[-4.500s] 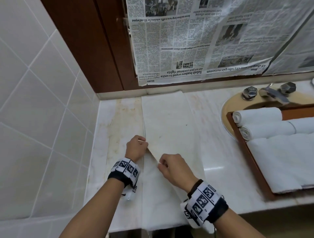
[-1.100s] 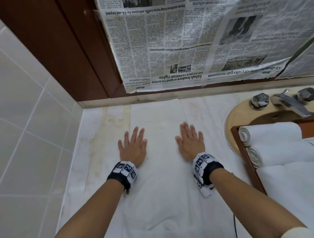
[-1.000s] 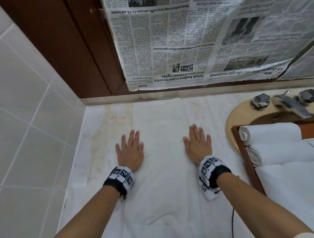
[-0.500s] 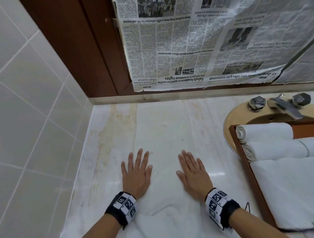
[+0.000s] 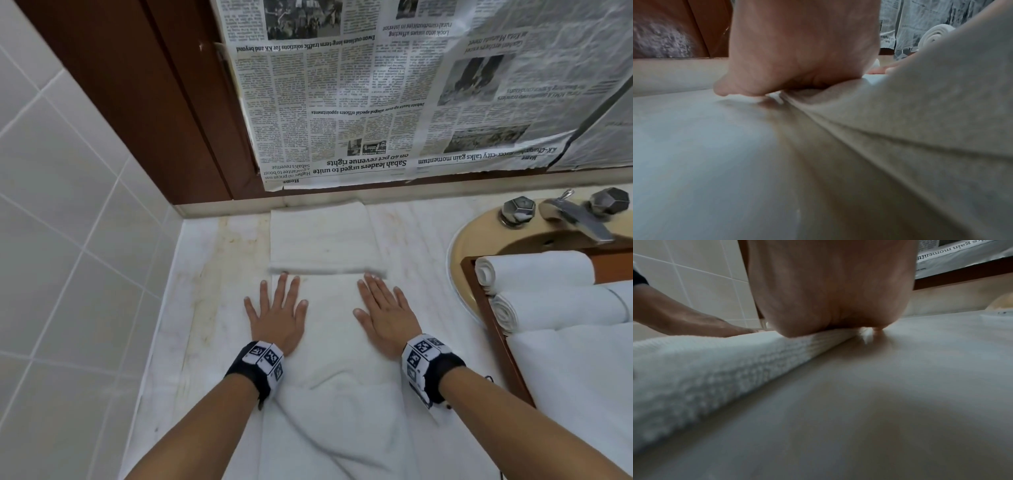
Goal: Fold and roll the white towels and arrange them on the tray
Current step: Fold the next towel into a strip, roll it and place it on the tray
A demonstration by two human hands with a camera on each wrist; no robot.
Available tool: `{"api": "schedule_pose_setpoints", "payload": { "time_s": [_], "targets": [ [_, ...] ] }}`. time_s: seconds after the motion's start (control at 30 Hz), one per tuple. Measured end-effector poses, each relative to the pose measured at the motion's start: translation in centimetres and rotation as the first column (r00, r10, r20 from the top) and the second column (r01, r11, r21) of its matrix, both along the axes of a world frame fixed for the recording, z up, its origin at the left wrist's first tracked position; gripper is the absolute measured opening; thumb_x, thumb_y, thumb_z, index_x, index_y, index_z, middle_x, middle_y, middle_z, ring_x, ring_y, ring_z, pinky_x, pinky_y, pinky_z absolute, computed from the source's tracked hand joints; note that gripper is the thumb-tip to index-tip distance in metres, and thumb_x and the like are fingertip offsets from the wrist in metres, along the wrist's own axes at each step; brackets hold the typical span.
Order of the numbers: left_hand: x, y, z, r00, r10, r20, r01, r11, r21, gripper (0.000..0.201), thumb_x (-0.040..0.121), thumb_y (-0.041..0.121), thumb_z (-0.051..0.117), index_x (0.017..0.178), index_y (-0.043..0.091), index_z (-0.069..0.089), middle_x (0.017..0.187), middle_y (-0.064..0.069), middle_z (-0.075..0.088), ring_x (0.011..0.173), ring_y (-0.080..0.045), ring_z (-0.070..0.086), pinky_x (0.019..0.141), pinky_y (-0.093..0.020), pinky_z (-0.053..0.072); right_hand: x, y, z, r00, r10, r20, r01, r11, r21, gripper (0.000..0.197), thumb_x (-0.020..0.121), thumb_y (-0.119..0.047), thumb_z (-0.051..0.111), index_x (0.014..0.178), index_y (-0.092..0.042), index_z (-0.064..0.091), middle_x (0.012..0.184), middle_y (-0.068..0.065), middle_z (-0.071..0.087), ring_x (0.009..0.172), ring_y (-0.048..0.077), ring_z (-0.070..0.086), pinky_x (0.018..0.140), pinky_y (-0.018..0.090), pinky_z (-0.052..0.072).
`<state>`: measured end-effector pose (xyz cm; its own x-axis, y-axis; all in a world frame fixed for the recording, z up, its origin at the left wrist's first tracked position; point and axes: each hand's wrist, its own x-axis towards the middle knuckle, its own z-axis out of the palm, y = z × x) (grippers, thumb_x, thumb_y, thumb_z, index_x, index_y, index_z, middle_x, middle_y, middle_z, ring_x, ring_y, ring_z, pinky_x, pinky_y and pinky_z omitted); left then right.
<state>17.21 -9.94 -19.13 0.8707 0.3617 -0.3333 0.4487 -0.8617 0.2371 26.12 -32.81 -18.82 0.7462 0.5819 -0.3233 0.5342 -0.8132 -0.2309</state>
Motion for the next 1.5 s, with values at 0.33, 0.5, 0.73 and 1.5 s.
{"api": "schedule_pose_setpoints", "payload": {
  "time_s": [0.33,0.5,0.73,1.5],
  "targets": [
    [4.0,1.4,-0.4,1.000,-0.008,-0.013,0.008,1.000,0.018,0.058,0.101,0.059,0.003,0.154,0.045,-0.015,0.161,0.022,-0.024,0.151,-0.023,-0.022,0.117,-0.060,-0.015,4.3,1.1,0.0,0.999,-0.034,0.009,0.034,0.999,0.005,0.060,0.105,-0.047,0.009,0.156,-0.025,-0.013,0.163,-0.009,-0.019,0.148,0.005,-0.017,0.121,0.039,-0.009],
    [2.2,0.2,0.1,0.999,0.004,0.050,-0.002,0.999,-0.038,0.054,0.104,0.054,0.009,0.156,0.046,-0.004,0.164,0.021,-0.014,0.151,-0.025,-0.020,0.116,-0.062,-0.014,0.8,3.5,0.8,0.997,-0.052,0.055,0.047,0.996,0.075,0.058,0.104,-0.035,0.011,0.158,-0.016,0.007,0.166,-0.001,-0.001,0.152,0.017,-0.001,0.121,0.045,-0.005],
    [-1.1,-2.6,0.1,0.998,0.019,0.057,-0.016,0.998,-0.056,0.052,0.106,0.048,0.014,0.155,0.050,-0.002,0.163,0.023,-0.012,0.152,-0.024,-0.016,0.117,-0.065,-0.006,-2.8,5.9,0.8,0.990,0.144,0.001,-0.144,0.988,0.058,0.066,0.096,-0.050,-0.005,0.158,-0.027,-0.002,0.164,-0.011,-0.009,0.152,0.014,-0.009,0.123,0.046,-0.002],
    [-3.1,0.0,0.4,0.983,0.183,0.000,-0.183,0.981,-0.057,0.052,0.105,0.050,0.012,0.152,0.055,-0.009,0.163,0.021,-0.016,0.152,-0.025,-0.016,0.118,-0.061,-0.008,-2.9,1.0,1.0,0.997,-0.061,-0.042,0.059,0.997,-0.055,0.057,0.105,-0.046,0.008,0.156,-0.032,-0.013,0.159,-0.017,-0.023,0.150,0.013,-0.017,0.122,0.042,-0.007]
  ]
}}
